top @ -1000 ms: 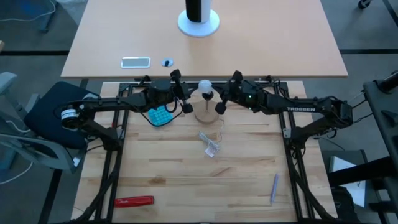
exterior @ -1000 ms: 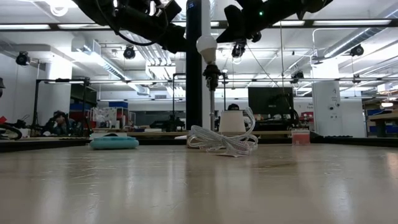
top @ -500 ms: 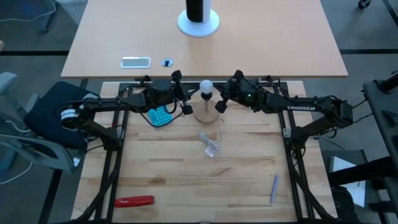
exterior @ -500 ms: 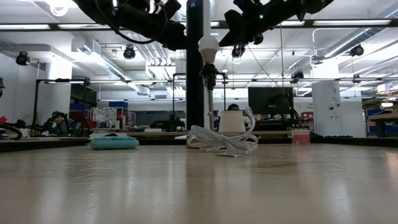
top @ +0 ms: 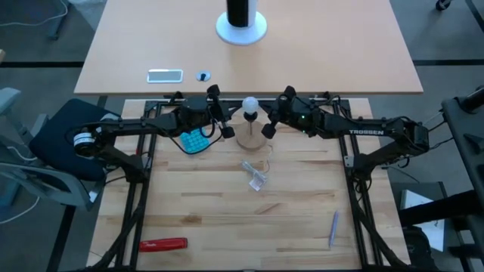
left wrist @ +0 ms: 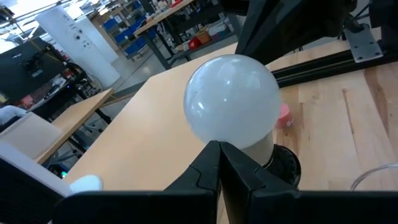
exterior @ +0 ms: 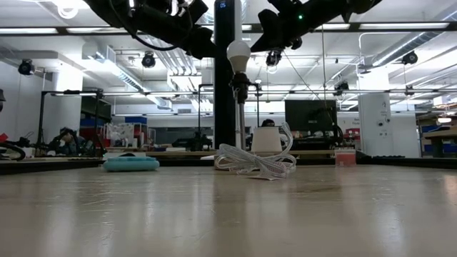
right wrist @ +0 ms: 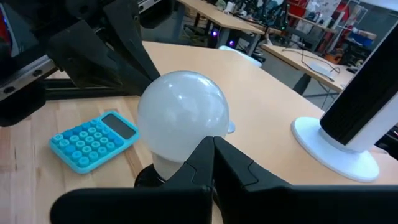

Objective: Screw lightbulb
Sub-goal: Insert the light bulb into the desk lamp

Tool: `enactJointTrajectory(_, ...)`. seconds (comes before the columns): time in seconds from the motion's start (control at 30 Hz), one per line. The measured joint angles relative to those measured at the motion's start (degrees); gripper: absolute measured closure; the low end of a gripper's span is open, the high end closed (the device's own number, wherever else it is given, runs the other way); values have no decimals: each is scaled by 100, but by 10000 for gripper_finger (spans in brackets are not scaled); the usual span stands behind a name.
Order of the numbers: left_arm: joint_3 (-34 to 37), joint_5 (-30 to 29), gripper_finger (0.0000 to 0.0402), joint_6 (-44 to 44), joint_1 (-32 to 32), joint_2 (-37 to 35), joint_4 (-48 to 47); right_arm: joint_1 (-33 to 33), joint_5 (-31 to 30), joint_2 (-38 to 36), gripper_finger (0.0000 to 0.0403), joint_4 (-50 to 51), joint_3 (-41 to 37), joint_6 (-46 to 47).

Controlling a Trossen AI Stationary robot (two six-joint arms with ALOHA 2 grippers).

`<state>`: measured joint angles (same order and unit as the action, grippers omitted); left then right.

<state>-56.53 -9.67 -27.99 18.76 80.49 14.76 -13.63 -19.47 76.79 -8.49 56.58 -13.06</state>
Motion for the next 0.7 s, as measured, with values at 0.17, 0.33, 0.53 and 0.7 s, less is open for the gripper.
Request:
enactJointTrajectory(0.17, 0, 7, 401, 44, -2, 0, 2, 4, -83, -32, 403, 50, 0, -14)
enactJointTrajectory(0.33, -2, 4, 401, 46, 0, 0, 4, 4, -111, -35, 403, 88, 0, -10)
enactJointTrajectory(0.53, -4, 1, 401, 105, 2, 0, -2, 4, -124, -83, 403, 114, 0, 1)
enactJointTrajectory(0.7, -11, -4, 401, 135, 2, -2, -7, 4, -127, -165, 403, 257, 0, 58)
